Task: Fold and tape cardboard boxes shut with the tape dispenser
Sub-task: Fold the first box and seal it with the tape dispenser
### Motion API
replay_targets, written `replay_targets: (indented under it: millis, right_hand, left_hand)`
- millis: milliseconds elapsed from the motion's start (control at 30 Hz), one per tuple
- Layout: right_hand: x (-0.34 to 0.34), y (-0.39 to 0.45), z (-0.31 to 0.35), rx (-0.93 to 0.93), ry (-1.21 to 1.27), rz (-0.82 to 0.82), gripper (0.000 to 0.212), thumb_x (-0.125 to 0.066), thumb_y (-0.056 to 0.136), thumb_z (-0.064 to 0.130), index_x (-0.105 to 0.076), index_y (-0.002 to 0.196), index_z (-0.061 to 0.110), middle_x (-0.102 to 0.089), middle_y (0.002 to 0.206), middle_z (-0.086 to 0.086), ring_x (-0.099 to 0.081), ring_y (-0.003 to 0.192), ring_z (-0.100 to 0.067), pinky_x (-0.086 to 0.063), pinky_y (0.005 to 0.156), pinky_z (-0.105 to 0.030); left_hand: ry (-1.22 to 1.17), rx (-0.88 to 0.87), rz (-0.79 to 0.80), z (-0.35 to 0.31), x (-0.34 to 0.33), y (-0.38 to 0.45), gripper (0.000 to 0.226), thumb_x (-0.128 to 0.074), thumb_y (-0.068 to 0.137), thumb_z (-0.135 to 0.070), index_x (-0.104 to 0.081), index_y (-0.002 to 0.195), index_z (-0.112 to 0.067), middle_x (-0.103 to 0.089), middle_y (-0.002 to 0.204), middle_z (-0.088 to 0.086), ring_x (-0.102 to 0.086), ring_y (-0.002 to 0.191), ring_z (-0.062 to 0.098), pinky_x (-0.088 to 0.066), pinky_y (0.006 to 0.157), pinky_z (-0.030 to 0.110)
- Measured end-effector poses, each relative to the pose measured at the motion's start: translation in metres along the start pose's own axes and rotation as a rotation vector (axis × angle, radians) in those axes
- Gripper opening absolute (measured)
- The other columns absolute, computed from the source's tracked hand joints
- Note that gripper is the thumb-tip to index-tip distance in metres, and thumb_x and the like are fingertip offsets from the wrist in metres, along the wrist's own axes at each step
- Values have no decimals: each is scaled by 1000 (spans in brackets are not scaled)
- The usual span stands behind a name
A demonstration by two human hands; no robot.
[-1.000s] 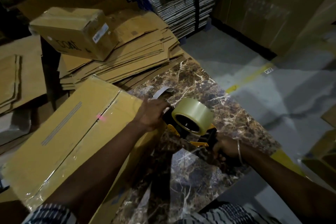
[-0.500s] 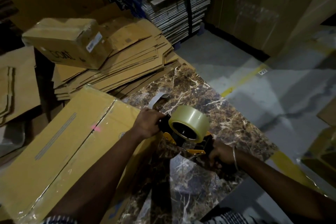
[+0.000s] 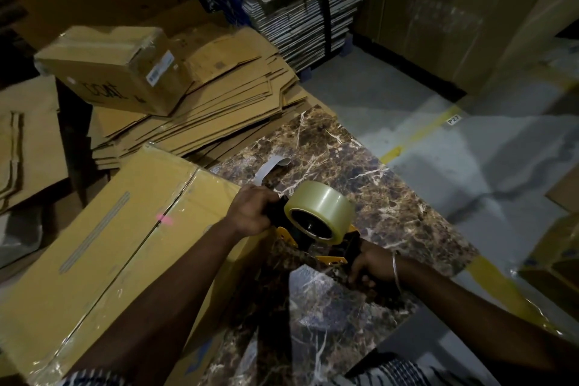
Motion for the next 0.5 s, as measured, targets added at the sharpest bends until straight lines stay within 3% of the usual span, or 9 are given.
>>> replay_targets:
  millis: [133,267,500]
  right_hand:
    - [-4,-2,6,-1,33,-7,15,-63,55,-4,-69,57,10,-39,49,-7,-28,31,-14,-28,39,-15]
    - [-4,0,3,-13,58,18,33,-65,60,-5,-62,93,-8,-38,58,-10,-27,33,-14,-29,39,-16]
    - [0,-2,0,14,-27,-28,30,-66,56,-2,-55,84,-6,-41,61,-14,-31,32,-15,-28,40,-17]
  left_hand:
    - [-37,3,14,0,1,1,37,-60,53,-21,-75,87,-15,-72,90,0,-68,91,25,-49,86,40]
    - [-76,17,-1,-6,6,1,33,-59,53,-16,-76,82,-14,-73,81,1,-67,84,23,-48,78,33]
    - [26,21,3,-10,5,2,20,-68,59,-13,-72,76,-23,-70,76,-5,-67,79,19,-45,70,27]
Point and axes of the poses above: each hand's wrist, its own y-axis towards the middle knuckle, its own x-axis out of the back of the hand, z = x × y, the point moved 1 cm from there along y, towards the middle knuckle
